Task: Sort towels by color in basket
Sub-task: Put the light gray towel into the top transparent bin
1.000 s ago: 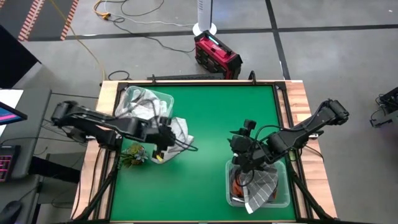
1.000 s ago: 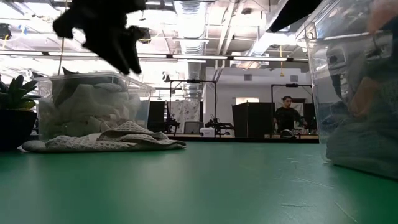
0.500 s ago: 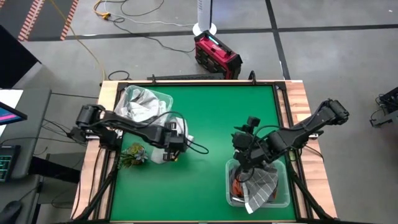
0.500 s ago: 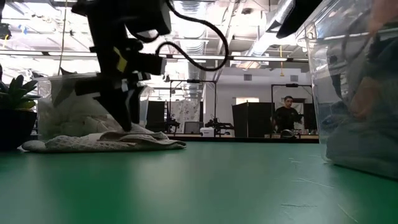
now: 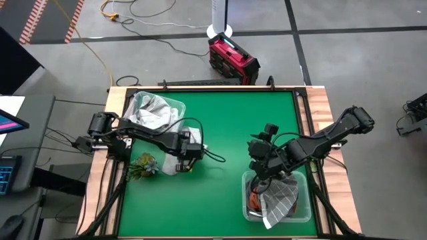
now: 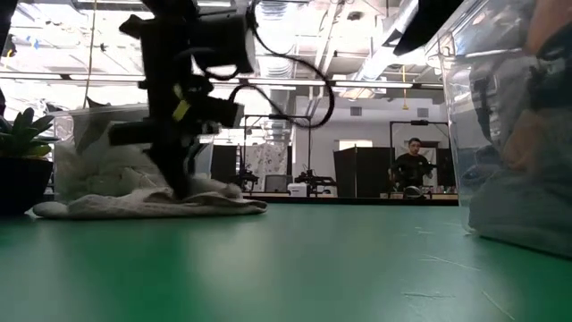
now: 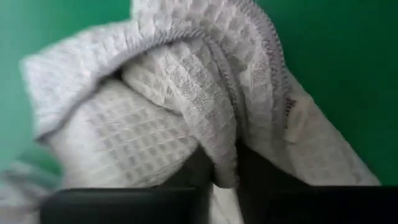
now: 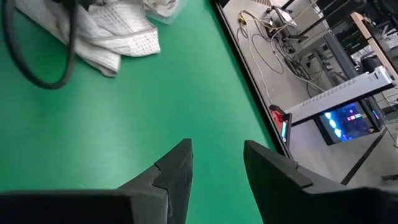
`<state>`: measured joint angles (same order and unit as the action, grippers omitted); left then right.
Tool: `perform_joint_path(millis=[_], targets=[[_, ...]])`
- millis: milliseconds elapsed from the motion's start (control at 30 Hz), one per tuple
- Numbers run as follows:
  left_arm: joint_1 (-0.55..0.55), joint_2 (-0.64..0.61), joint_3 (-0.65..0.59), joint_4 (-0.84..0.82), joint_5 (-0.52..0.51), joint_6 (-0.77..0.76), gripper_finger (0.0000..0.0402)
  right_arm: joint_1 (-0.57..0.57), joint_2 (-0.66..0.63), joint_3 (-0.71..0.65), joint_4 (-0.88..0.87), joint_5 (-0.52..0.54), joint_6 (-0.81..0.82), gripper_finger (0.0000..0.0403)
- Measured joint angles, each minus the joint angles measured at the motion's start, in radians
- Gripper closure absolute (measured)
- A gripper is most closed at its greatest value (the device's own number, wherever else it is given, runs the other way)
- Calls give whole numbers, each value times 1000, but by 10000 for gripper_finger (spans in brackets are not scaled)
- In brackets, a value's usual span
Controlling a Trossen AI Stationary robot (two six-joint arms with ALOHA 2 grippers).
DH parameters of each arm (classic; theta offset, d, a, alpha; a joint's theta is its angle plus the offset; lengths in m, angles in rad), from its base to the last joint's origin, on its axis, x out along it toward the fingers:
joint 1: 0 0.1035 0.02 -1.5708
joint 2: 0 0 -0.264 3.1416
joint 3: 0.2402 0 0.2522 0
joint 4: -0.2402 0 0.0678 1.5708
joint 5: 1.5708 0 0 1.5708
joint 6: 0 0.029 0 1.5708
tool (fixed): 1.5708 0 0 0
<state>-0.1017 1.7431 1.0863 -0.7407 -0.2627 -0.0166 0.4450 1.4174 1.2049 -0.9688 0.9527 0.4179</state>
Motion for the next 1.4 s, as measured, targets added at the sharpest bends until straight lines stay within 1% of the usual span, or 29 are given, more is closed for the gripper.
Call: perform_joint_path(millis=[33, 67, 167, 333, 433, 633, 900, 1033, 1167, 1400], targets=[[1, -7, 11, -9, -12, 6, 379, 0, 0, 0, 3, -1, 0, 223], [1, -16, 25, -20, -31, 18, 385, 2, 0, 0, 7, -3, 0, 223], [1, -55, 72, -58, -103, 39, 390, 10, 0, 0, 13, -4, 0, 223], [15, -163, 145, -56, -141, 52, 396, 39, 0, 0, 15, -7, 16, 223], [29, -242, 167, -54, -221, 56, 396, 55, 0, 0, 15, -7, 20, 223], [66, -437, 197, -23, -428, 85, 397, 66, 0, 0, 30, -7, 20, 223], [96, -684, 227, -4, -574, 256, 397, 66, 0, 0, 38, -8, 36, 223], [96, -788, 227, -24, -612, 301, 396, 66, 0, 0, 38, -8, 39, 223], [96, -874, 227, -51, -615, 323, 396, 66, 0, 0, 37, -8, 39, 223], [96, -988, 227, -37, -611, 308, 396, 66, 0, 0, 37, -9, 39, 223]])
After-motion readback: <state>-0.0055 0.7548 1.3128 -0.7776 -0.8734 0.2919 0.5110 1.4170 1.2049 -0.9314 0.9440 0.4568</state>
